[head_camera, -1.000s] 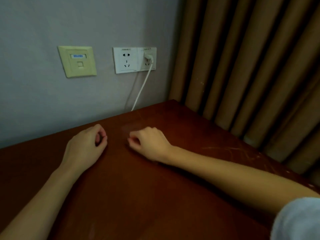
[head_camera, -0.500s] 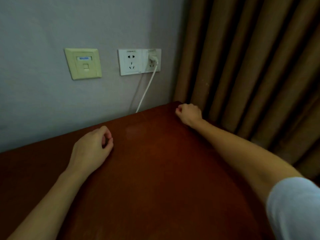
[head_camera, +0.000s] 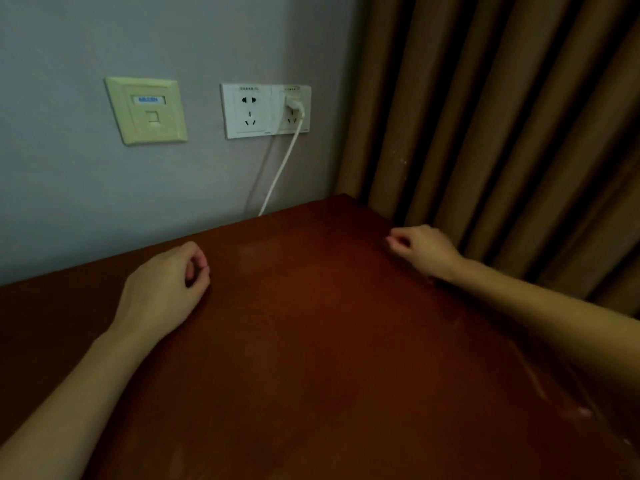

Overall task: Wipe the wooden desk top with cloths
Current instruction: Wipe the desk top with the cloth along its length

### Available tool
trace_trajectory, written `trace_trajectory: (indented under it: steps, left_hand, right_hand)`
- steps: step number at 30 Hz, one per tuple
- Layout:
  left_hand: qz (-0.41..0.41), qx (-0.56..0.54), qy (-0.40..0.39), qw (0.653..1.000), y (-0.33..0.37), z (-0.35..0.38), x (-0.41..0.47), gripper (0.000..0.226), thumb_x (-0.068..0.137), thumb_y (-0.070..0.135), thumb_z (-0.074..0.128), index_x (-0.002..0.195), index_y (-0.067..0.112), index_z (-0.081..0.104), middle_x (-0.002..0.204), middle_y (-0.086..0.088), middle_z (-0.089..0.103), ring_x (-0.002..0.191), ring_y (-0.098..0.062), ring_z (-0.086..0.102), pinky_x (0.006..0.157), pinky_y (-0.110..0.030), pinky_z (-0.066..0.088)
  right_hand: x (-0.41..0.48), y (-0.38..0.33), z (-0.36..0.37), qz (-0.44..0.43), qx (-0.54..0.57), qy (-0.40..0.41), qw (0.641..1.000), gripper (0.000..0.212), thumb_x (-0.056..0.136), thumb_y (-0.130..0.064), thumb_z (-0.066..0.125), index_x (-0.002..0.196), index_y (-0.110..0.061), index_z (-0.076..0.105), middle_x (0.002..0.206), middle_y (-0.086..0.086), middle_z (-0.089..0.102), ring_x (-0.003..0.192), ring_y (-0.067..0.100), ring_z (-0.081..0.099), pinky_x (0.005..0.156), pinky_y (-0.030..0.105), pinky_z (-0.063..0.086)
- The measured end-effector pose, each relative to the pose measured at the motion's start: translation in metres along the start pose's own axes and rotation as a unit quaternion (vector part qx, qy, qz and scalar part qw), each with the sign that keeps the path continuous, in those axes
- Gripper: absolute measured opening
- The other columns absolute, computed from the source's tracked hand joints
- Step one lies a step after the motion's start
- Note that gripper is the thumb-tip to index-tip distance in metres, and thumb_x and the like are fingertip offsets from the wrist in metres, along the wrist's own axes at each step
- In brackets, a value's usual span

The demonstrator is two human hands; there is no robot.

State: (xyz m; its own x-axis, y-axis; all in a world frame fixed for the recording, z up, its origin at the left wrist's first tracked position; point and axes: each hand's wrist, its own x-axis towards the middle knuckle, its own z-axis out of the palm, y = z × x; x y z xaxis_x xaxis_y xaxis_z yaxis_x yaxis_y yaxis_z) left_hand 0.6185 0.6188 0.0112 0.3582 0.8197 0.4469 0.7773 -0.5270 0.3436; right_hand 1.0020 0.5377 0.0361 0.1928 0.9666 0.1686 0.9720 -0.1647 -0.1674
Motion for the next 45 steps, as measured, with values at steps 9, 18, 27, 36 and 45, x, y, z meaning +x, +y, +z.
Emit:
trace_trajectory:
  steps: [9, 18, 27, 36, 45]
  left_hand:
    - [-0.001, -0.003, 0.005, 1.000, 0.002, -0.001, 0.001, 0.013, 0.083, 0.022, 0.062, 0.082, 0.025, 0.050, 0.067, 0.007, 0.049, 0.064, -0.016, 0.049, 0.055, -0.030, 0.032]
    - [-0.007, -0.002, 0.001, 1.000, 0.001, -0.001, 0.000, 0.014, 0.084, 0.023, 0.063, 0.081, 0.028, 0.050, 0.069, 0.009, 0.051, 0.065, -0.016, 0.051, 0.055, -0.030, 0.034]
    - [-0.007, -0.009, -0.001, 1.000, 0.004, -0.004, -0.002, 0.013, 0.084, 0.020, 0.064, 0.083, 0.024, 0.052, 0.069, 0.007, 0.051, 0.065, -0.020, 0.050, 0.056, -0.031, 0.034]
    - [-0.003, -0.012, -0.011, 1.000, 0.001, -0.002, 0.000, 0.013, 0.083, 0.020, 0.065, 0.081, 0.026, 0.053, 0.069, 0.008, 0.052, 0.065, -0.020, 0.052, 0.057, -0.032, 0.038]
    - [-0.045, -0.056, 0.031, 0.997, 0.023, -0.020, -0.023, 0.010, 0.083, 0.019, 0.066, 0.081, 0.024, 0.057, 0.071, 0.005, 0.059, 0.067, -0.022, 0.055, 0.061, -0.033, 0.041]
  right_hand:
    - [0.098, -0.027, 0.029, 0.096, -0.019, 0.050, 0.994, 0.032, 0.097, -0.037, 0.042, 0.110, -0.018, 0.065, 0.109, 0.013, 0.066, 0.098, 0.031, 0.062, 0.075, 0.035, 0.047]
    - [-0.035, -0.123, 0.021, -0.193, 0.021, -0.016, 0.981, 0.025, 0.095, -0.038, 0.043, 0.073, -0.026, 0.044, 0.077, 0.000, 0.061, 0.075, 0.026, 0.061, 0.062, 0.035, 0.044]
    - [-0.054, -0.039, 0.002, -0.104, 0.006, -0.008, 0.995, 0.028, 0.099, -0.037, 0.040, 0.072, -0.029, 0.046, 0.065, -0.009, 0.055, 0.059, 0.009, 0.055, 0.060, 0.034, 0.045]
    - [-0.018, -0.144, 0.030, -0.047, -0.001, 0.018, 0.999, 0.024, 0.095, -0.037, 0.044, 0.097, -0.023, 0.064, 0.096, 0.010, 0.069, 0.089, 0.033, 0.064, 0.072, 0.036, 0.048]
    - [-0.160, -0.118, -0.005, -0.164, 0.040, -0.058, 0.984, 0.024, 0.097, -0.034, 0.043, 0.074, -0.027, 0.043, 0.077, -0.001, 0.059, 0.073, 0.020, 0.059, 0.062, 0.035, 0.044]
